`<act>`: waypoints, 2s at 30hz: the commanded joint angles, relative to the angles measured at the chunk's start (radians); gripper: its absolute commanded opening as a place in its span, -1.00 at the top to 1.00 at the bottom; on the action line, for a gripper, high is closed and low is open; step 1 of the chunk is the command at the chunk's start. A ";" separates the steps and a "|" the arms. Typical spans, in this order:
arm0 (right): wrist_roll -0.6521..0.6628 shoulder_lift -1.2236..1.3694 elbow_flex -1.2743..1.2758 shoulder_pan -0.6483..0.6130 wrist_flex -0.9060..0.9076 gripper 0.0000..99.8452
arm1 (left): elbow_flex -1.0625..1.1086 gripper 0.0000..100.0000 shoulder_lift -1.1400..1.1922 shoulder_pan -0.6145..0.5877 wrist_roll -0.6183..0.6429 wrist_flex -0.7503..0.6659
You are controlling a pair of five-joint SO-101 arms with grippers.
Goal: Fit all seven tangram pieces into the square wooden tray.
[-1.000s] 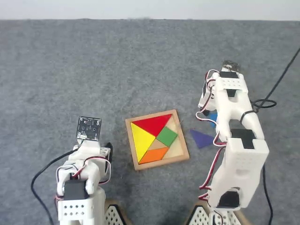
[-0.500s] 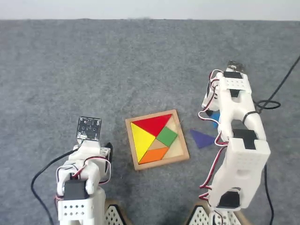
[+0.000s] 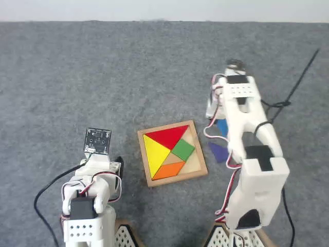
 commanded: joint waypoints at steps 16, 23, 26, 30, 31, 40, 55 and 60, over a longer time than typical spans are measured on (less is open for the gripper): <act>0.371 -0.074 -0.041 -0.348 0.019 0.75 | -0.008 0.69 -0.028 0.002 -0.006 0.009; 0.371 -0.033 -0.041 -0.346 0.056 0.75 | -0.008 0.69 -0.028 0.002 -0.006 0.009; 0.371 -0.028 -0.041 -0.348 0.077 0.75 | -0.008 0.69 -0.028 0.002 -0.006 0.009; 0.370 -0.028 -0.041 -0.344 0.093 0.75 | -0.008 0.69 -0.028 0.002 -0.006 0.009; 0.358 -0.028 -0.041 -0.343 0.091 0.75 | -0.008 0.69 -0.028 0.002 -0.006 0.009; 0.315 -0.028 -0.041 -0.349 0.088 0.75 | -0.008 0.69 -0.028 0.002 -0.006 0.009; 0.262 -0.030 -0.046 -0.349 0.082 0.49 | -0.008 0.69 -0.028 0.002 -0.006 0.009; 0.258 -0.039 -0.046 -0.344 0.051 0.49 | -0.008 0.69 -0.028 0.002 -0.006 0.009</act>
